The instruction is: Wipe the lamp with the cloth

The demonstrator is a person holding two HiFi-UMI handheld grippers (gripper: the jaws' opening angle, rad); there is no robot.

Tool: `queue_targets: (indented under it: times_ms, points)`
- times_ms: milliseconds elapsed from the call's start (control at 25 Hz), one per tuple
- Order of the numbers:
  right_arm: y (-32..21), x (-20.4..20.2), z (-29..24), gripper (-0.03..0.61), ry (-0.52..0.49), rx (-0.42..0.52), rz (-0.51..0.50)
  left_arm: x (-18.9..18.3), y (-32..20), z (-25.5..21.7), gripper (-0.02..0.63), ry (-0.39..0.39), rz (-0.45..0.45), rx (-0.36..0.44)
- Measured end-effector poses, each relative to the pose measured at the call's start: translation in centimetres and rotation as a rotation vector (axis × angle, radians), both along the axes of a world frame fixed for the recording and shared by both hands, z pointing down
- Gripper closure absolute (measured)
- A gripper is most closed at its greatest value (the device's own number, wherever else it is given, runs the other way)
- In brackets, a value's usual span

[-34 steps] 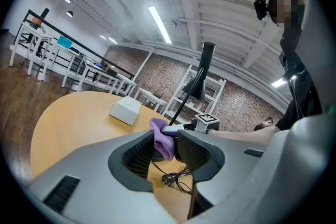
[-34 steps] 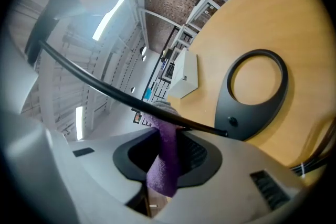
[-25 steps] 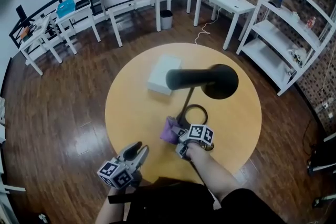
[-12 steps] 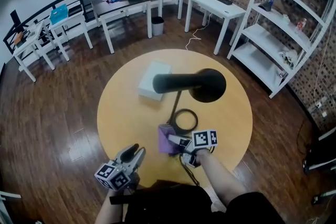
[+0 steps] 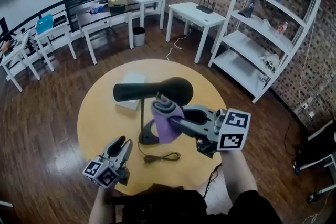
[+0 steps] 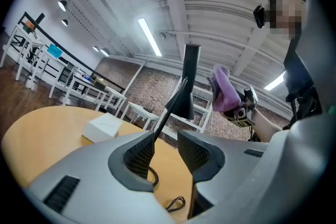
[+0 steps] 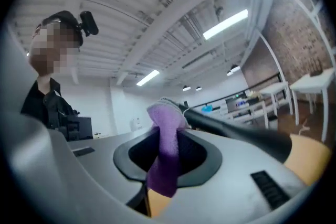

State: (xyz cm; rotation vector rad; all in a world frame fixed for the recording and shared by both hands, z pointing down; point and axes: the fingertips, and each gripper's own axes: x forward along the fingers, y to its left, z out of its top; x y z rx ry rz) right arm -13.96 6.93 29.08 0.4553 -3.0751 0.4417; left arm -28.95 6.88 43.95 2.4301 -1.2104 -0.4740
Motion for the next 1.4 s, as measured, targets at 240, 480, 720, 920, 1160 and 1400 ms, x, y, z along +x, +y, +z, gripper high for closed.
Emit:
queue_targets:
  times_ms: [240, 480, 720, 920, 1160, 1400]
  points:
    - [-3.9, -4.0, -8.6, 0.488, 0.02, 0.202, -0.037, 3.0, 1.2, -1.1, 0.483, 0.025, -0.058, 0.026]
    - [-7.1, -9.4, -5.8, 0.486, 0.239, 0.301, -0.032, 3.2, 2.1, -0.1, 0.483, -0.009, -0.154, 0.003]
    - [-9.1, -8.5, -3.7, 0.486, 0.225, 0.237, -0.061, 3.5, 2.7, -0.3, 0.483, -0.041, -0.243, -0.005]
    - [-12.0, -5.5, -0.7, 0.486, 0.261, 0.1, -0.106, 5.4, 3.2, -1.1, 0.483, -0.015, -0.306, 0.029]
    - [-14.8, -1.8, 2.2, 0.486, 0.313, -0.04, -0.168, 8.2, 4.3, -0.7, 0.483, 0.011, -0.372, 0.012]
    - [-17.6, 3.3, 5.5, 0.486, 0.322, -0.109, -0.073, 10.0, 5.4, 0.2, 0.483, 0.0, -0.361, -0.02]
